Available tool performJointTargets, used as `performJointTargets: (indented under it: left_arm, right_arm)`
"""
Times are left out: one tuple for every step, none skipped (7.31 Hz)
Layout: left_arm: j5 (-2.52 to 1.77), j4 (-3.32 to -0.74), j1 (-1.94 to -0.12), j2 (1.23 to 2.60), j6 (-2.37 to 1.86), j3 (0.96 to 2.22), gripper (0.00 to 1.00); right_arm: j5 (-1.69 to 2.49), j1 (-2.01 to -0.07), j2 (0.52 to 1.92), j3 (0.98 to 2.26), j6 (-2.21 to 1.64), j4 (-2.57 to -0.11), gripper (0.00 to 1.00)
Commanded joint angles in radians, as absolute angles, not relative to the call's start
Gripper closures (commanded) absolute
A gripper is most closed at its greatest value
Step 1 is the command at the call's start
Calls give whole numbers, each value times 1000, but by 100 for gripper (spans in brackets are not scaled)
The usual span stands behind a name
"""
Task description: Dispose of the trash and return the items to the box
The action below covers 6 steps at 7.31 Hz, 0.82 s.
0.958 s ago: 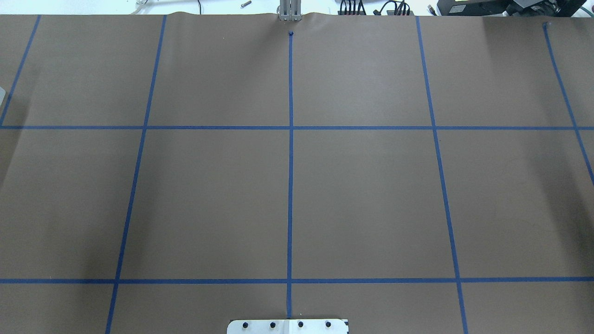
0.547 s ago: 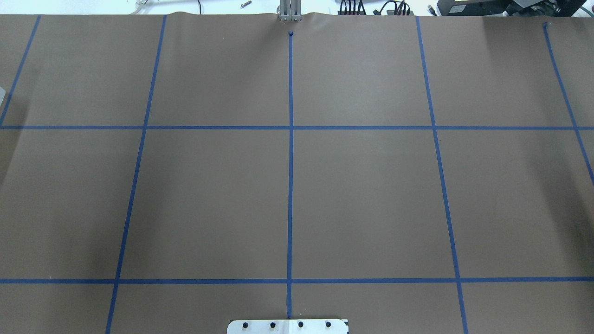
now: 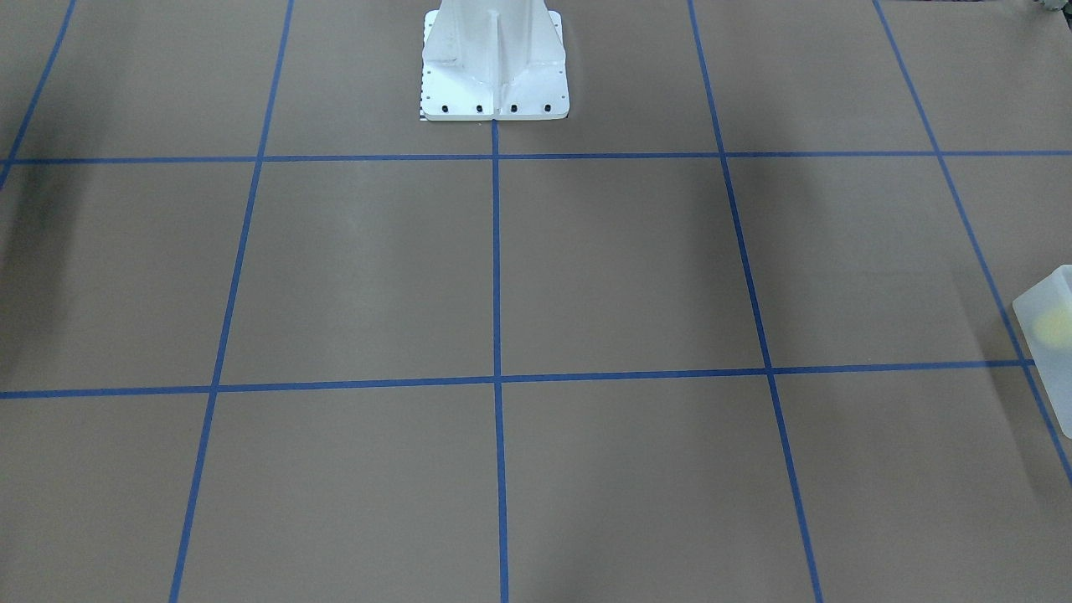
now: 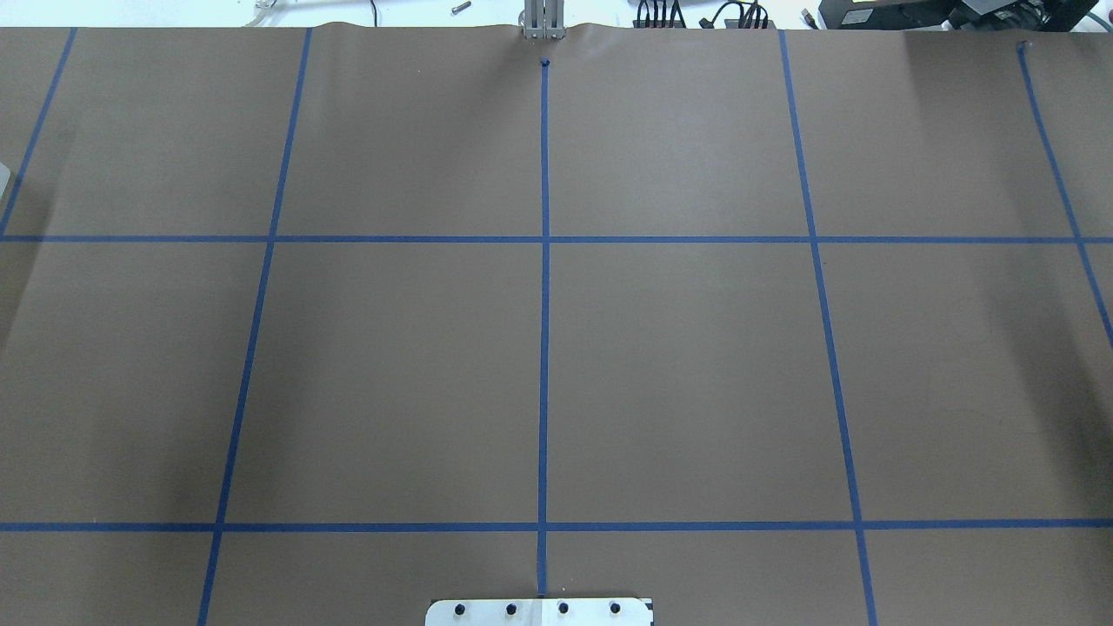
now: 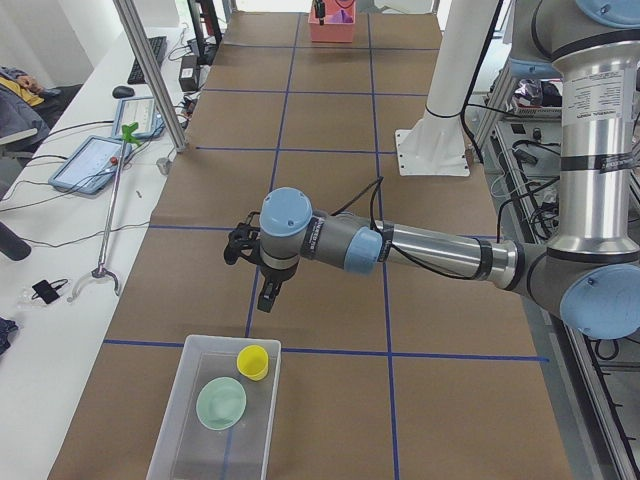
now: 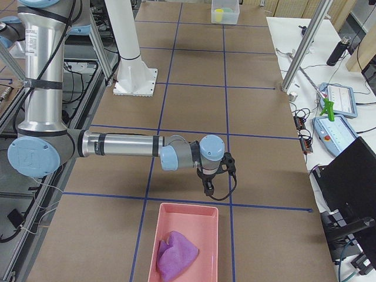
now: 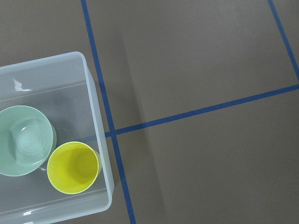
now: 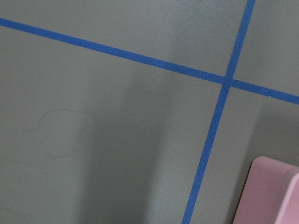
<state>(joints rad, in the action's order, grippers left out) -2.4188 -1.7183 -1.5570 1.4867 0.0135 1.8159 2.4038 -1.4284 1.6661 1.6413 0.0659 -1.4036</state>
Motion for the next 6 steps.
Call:
performJointTargets:
  left_arm:
    - [-2419,-1720,-1557,1483,12,1815,2]
    - [-2419,-1721,-1557,1483,12,1816,2]
    - [-2419,-1723,-1557,1483,12,1819,2]
    - [-2419,-1723,-1557,1483,12,1819,2]
    - [-2419,-1723,-1555,1483,12,1821,2]
    - [-2419,-1723,-1555,1485,12,1821,2]
  right_arm:
    - [2404,-1428,1666,1640,66,-1404,0]
    - [2404,-1428,1666,1640,67,-1404,0]
    - [2404,-1425,1666,1640,67,-1404,0]
    - [2404,-1422,1666,1640,66,-1404,0]
    - [2404,-1422,1666,1640,66,-1404,0]
    - [2404,-1420,1666,1640,67,-1404,0]
